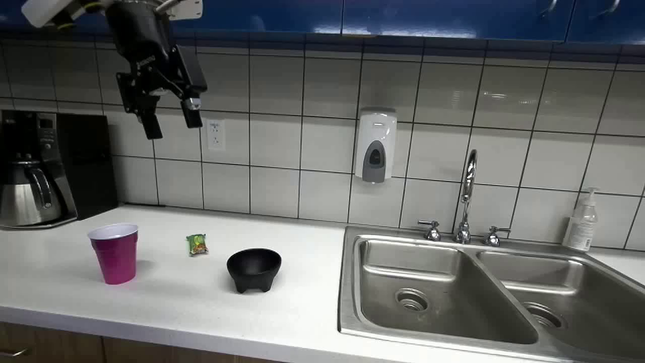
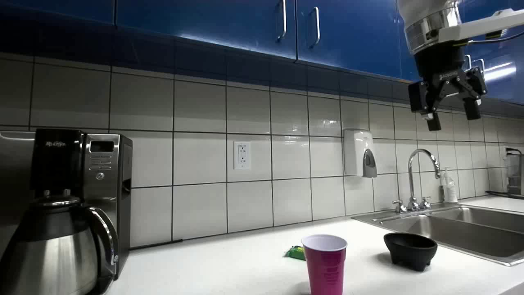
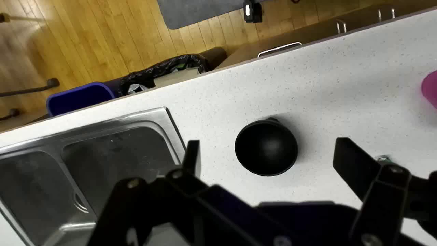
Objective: Put the chocolate bar inside the black bowl
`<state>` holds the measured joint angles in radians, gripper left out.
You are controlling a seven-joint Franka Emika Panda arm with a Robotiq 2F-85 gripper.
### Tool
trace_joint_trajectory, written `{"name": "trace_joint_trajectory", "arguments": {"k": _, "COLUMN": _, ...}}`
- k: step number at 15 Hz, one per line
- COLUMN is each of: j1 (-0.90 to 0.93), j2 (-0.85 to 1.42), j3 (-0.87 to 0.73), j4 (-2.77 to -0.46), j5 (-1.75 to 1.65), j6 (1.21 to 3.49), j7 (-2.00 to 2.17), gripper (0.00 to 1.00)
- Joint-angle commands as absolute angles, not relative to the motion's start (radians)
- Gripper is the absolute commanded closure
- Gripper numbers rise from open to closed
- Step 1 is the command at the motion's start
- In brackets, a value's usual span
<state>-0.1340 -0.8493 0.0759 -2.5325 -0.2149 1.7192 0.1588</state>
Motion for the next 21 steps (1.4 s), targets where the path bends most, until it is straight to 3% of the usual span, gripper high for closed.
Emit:
{"name": "trace_joint_trajectory", "arguments": {"k": 1, "j1": -0.115, "j2": -0.846, "j3": 0.063, "j4": -2.529, "j5": -0.225, "j6": 1.714, "j7": 0.17, "gripper": 0.0}}
{"name": "trace_joint_trajectory", "arguments": {"k": 21, "j1": -0.096, "j2": -0.769, "j3": 0.065, "j4": -2.532, "j5": -0.229, "j6": 1.747, "j7": 0.16, "gripper": 0.0}}
